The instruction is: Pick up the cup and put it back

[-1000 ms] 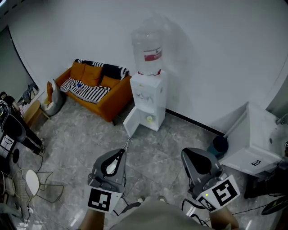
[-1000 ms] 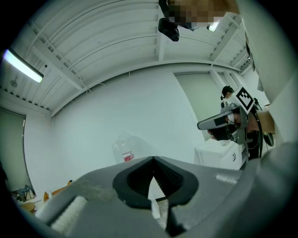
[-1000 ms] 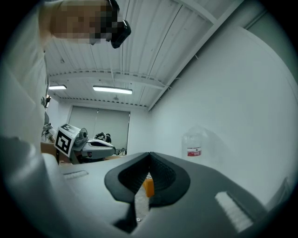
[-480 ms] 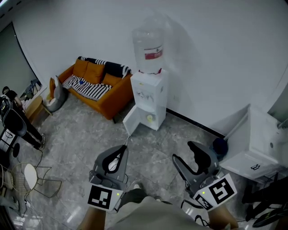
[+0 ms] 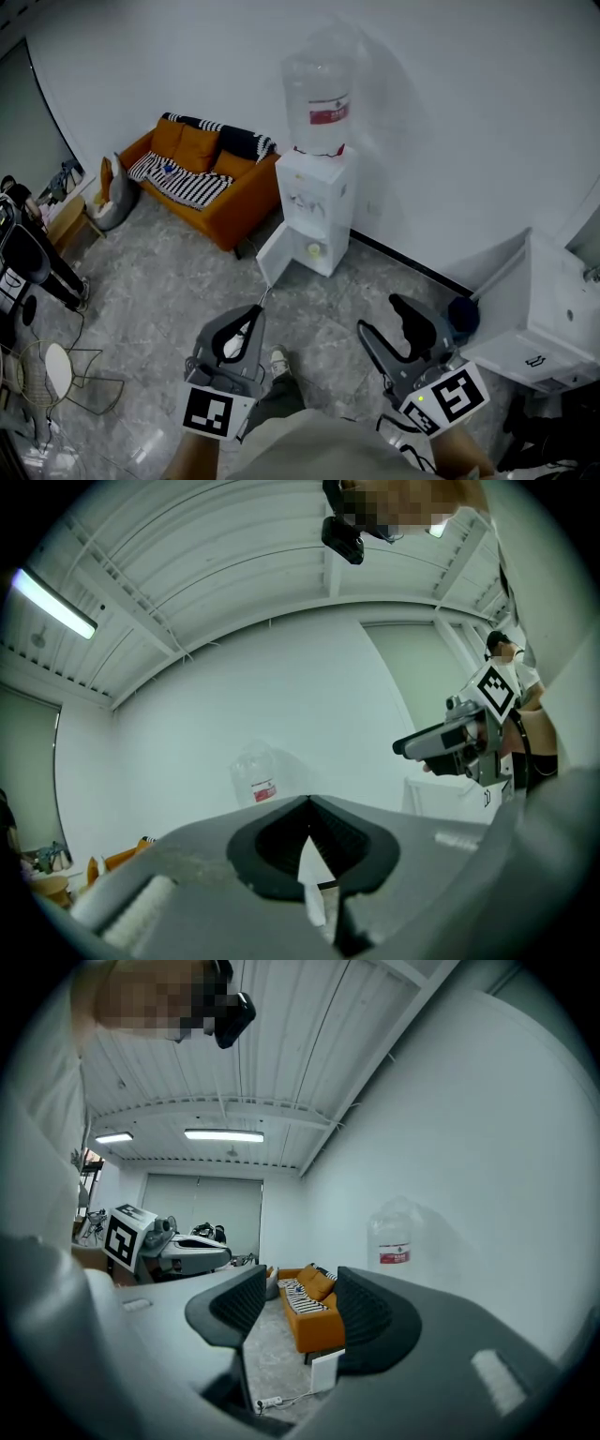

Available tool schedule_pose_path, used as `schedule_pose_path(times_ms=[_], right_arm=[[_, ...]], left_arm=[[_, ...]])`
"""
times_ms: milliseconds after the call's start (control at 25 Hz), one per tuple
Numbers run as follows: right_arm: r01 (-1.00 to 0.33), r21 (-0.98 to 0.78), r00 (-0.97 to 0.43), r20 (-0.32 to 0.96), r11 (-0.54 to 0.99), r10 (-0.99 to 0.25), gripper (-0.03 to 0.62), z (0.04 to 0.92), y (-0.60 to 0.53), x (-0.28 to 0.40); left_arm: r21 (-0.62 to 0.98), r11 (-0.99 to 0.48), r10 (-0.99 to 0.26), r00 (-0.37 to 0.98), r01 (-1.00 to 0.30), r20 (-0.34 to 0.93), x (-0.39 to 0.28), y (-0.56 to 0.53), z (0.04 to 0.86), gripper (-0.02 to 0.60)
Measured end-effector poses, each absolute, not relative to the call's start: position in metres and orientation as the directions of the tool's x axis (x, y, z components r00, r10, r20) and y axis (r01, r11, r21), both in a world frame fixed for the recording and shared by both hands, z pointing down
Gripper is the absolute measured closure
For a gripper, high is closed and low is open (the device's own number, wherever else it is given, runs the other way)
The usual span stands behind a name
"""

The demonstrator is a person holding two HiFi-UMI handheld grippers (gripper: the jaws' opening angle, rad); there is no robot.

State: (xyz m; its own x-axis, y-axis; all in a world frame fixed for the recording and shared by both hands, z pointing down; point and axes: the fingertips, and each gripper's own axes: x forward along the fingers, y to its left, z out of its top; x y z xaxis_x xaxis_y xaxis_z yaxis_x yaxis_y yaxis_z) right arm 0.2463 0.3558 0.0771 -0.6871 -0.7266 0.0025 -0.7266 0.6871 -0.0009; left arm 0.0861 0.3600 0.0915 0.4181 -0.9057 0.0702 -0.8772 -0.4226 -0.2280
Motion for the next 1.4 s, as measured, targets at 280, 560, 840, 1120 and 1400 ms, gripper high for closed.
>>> schedule_pose_path(times_ms=[280,560,840,1120,1400], right_arm=[[-0.742,-0.015,-0.67,0.019,0.67,-0.742,0.353,0.081,0.282,0.209],[-0.745,-0.021,-0.667,0.062,0.667,-0.743,0.352,0.087,0.197,0.148],[-0.768,-0.026,-0.64,0.082,0.641,-0.764,0.352,0.085,0.108,0.093],[-0.79,-0.026,-0.61,0.121,0.612,-0.783,0.352,0.098,0.036,0.057],[-0.789,-0.039,-0.612,0.148,0.613,-0.777,0.35,0.111,-0.008,0.051]], left_arm=[[-0.21,-0.436,-0.9,0.429,-0.875,0.083,0.044,0.292,0.098,0.58],[-0.207,-0.456,-0.89,0.447,-0.866,0.092,-0.011,0.202,0.095,0.58],[-0.198,-0.478,-0.878,0.465,-0.856,0.112,-0.071,0.111,0.095,0.58],[-0.18,-0.506,-0.862,0.488,-0.844,0.133,-0.108,0.041,0.111,0.58],[-0.161,-0.499,-0.865,0.48,-0.851,0.148,-0.115,-0.001,0.121,0.58]])
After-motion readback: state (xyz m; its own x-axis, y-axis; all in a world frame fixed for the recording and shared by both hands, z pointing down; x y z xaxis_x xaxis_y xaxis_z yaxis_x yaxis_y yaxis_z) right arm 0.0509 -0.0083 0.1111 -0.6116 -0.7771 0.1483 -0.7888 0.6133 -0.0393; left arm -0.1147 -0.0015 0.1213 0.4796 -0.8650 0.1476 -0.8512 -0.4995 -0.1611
